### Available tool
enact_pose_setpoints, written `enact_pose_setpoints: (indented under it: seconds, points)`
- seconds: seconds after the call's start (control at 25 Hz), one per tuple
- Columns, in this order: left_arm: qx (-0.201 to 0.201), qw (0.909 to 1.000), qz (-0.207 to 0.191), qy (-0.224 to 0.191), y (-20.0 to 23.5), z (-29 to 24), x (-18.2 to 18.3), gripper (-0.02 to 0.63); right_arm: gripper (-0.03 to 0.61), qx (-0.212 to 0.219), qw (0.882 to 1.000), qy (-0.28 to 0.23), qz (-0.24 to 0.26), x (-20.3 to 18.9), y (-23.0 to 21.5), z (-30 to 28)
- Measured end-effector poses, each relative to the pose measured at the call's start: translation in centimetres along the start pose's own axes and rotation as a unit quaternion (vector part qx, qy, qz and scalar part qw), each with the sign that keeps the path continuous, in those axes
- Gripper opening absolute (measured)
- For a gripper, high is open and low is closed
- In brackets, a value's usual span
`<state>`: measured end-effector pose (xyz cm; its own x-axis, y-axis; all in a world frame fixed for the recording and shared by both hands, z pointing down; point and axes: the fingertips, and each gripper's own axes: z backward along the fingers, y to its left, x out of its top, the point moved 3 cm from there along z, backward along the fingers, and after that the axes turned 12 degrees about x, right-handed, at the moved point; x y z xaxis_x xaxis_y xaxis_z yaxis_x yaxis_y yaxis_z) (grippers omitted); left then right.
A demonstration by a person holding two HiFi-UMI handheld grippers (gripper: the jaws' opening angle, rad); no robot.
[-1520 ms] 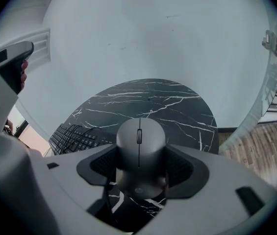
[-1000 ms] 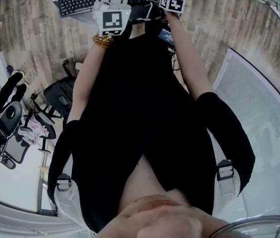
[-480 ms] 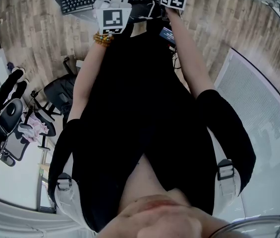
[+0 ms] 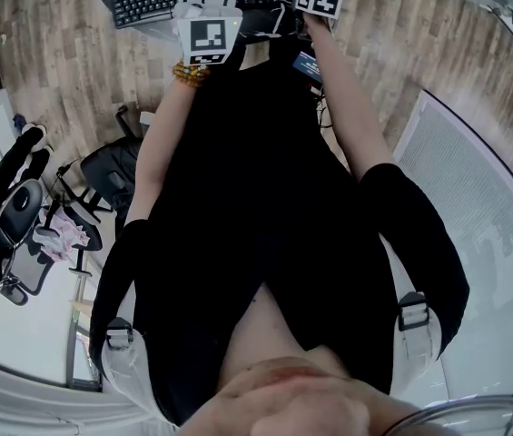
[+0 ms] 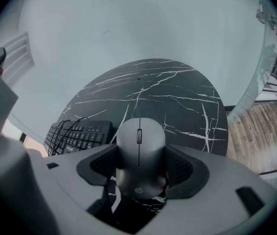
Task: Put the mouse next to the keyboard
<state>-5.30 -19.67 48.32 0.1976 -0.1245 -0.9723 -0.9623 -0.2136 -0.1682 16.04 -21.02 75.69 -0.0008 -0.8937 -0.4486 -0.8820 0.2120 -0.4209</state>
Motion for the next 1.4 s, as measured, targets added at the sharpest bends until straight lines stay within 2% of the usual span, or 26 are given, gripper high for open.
enact_pose_setpoints:
  seconds: [0.48,0.72,1.2,1.4]
  points:
    - [0.003,1.0,0.005,0.001,0.7,0.1,0.0,0.014,0.284,-0.012,1.0,0.017,-0.009,-0.3,-0.1,-1.1]
    - [0.002,1.0,0.004,0.001,0.5,0.1,-0.1,0.014,0.284,-0.013,0.999,0.031,-0.033,-0.4,-0.4,-1.3]
    - [-0.005,1.0,0.006,-0.004,-0.2,0.0,0.2,0.014,0.284,-0.011,0.997,0.074,-0.026,-0.6,-0.3,-1.6]
    - [-0.004,1.0,0.004,-0.003,0.0,0.0,0.2,0.014,0.284,-0.021,0.997,0.068,-0.022,-0.3,-0.4,-1.8]
